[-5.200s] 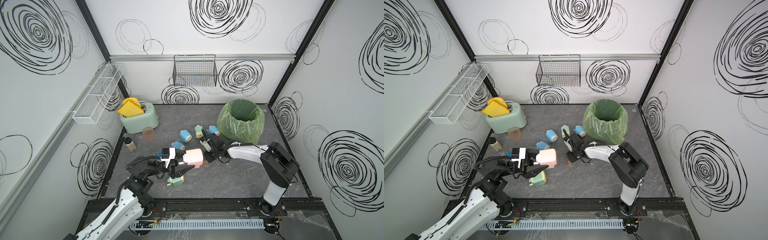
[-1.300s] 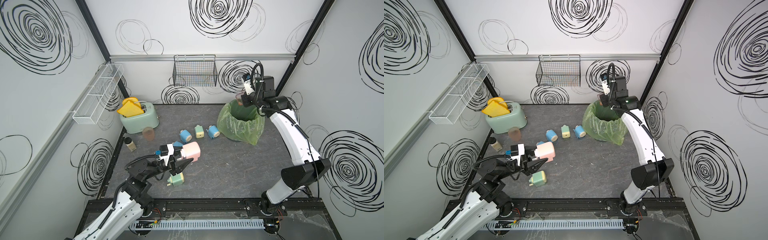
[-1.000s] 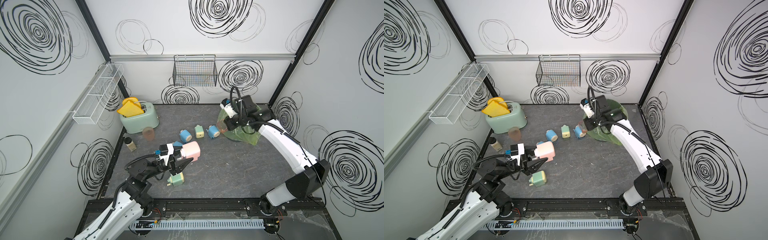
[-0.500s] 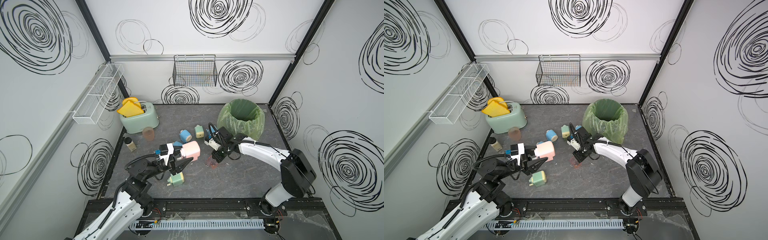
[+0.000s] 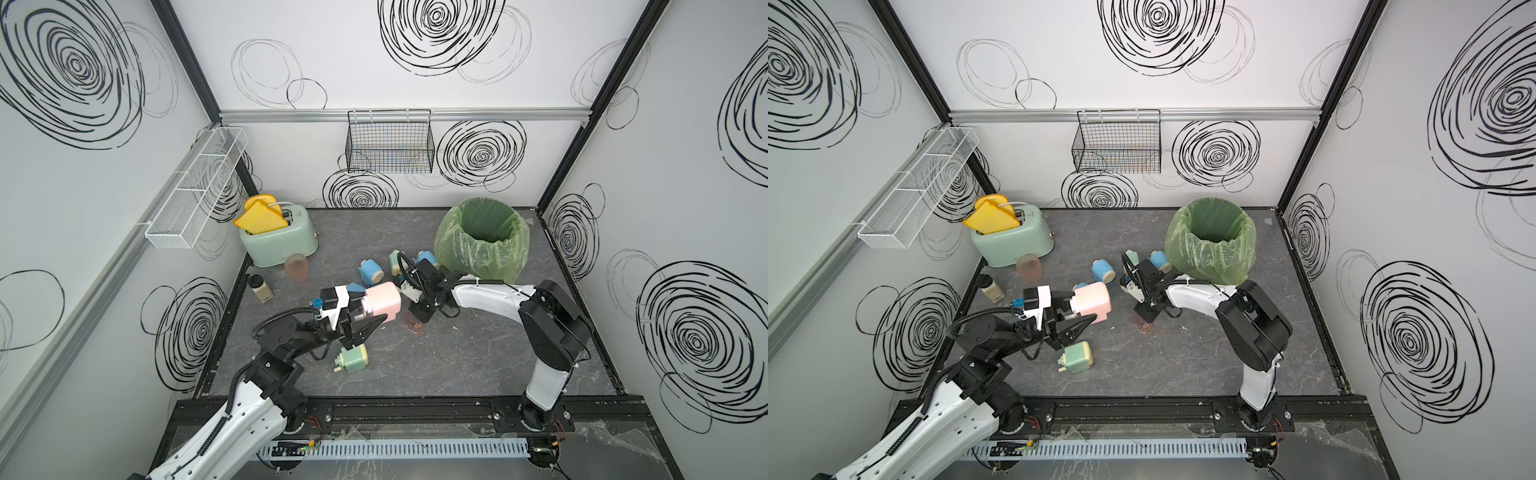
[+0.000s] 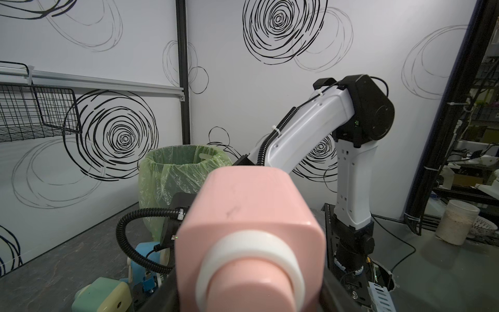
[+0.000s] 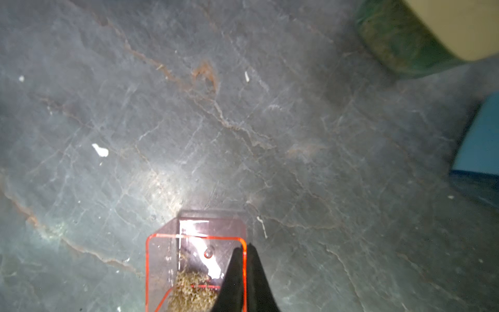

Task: Take out the pencil sharpener tray and clean the shavings
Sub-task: Place the container at the center of the board.

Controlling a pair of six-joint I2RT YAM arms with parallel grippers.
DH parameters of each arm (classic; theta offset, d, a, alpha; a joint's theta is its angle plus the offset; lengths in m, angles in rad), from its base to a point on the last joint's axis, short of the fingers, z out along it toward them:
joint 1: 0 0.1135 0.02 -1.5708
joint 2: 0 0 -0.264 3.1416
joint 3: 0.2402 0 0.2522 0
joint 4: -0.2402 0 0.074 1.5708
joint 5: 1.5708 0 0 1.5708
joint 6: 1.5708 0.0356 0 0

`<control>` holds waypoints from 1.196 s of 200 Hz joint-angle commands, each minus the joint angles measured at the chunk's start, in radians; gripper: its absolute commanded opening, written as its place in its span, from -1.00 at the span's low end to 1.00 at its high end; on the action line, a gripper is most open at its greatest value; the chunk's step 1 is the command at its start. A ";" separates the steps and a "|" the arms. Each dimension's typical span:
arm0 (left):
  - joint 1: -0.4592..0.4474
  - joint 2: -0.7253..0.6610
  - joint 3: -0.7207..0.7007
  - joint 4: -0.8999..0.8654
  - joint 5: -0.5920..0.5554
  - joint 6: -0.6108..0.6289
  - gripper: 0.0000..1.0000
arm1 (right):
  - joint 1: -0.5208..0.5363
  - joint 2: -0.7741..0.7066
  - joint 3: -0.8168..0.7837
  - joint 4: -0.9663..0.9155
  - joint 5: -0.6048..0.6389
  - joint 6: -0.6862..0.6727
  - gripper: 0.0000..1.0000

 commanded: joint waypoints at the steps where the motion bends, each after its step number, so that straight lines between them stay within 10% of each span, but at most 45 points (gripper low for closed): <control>1: 0.003 0.002 0.038 0.060 -0.006 0.015 -0.87 | 0.005 -0.007 -0.001 0.055 0.035 -0.027 -0.52; 91: -0.003 0.006 0.036 0.064 -0.003 0.014 -0.87 | 0.000 -0.296 -0.232 0.188 0.017 0.131 0.29; 114: -0.007 0.007 0.036 0.067 -0.002 0.011 -0.87 | -0.008 -0.444 -0.457 0.408 -0.096 0.175 1.00; 161: -0.007 0.012 0.033 0.082 0.004 0.000 -0.88 | 0.011 -0.569 -0.798 0.823 -0.101 0.280 0.97; 239: -0.004 0.012 0.034 0.079 0.008 0.004 -0.88 | 0.019 -0.370 -0.853 1.105 -0.081 0.243 0.97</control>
